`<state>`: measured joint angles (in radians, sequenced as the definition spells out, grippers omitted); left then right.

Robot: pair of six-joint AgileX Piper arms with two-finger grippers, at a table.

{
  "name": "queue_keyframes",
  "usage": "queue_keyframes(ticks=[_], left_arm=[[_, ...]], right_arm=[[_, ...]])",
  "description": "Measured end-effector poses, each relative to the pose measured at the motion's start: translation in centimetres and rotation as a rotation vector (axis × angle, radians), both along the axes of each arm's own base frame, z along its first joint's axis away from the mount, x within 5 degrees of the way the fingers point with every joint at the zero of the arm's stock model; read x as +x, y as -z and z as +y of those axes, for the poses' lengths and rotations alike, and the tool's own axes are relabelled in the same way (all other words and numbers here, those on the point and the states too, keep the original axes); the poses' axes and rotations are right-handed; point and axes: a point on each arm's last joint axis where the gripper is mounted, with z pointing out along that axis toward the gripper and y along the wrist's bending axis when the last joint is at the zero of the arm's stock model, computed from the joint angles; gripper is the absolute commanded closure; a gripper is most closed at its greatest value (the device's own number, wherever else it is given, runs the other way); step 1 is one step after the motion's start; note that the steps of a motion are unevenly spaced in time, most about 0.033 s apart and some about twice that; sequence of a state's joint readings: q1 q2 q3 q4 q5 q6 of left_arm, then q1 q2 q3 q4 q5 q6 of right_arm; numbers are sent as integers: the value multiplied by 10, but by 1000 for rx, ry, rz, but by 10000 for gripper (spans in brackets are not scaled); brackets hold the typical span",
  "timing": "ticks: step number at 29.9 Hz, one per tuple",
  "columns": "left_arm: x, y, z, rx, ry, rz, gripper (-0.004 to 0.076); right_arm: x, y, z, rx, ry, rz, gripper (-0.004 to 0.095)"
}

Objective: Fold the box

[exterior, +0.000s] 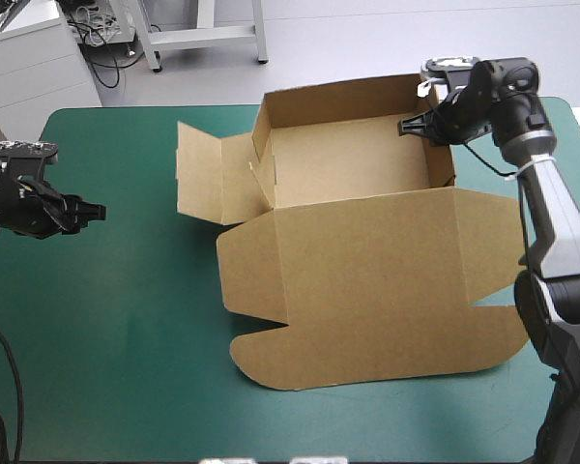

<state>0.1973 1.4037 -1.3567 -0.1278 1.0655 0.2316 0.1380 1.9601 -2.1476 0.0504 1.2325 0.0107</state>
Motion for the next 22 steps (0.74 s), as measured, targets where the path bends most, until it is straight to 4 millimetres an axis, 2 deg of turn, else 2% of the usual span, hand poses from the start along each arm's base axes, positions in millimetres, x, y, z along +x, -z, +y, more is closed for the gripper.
queue_keyframes(ticks=[4,11,17,22], left_arm=[[2,-1,-2,-23,2,-20,376],[8,-7,-11,-125,25,-116,377],[15,-14,-20,-221,79,-216,377],[25,-17,-36,-433,155,-274,377]], right_arm=[[-21,-35,-15,61,-4,-79,926],[-56,-81,-31,231,-80,-187,926],[-69,-98,-38,328,-117,-238,926],[-70,-102,-33,396,-163,-249,926]])
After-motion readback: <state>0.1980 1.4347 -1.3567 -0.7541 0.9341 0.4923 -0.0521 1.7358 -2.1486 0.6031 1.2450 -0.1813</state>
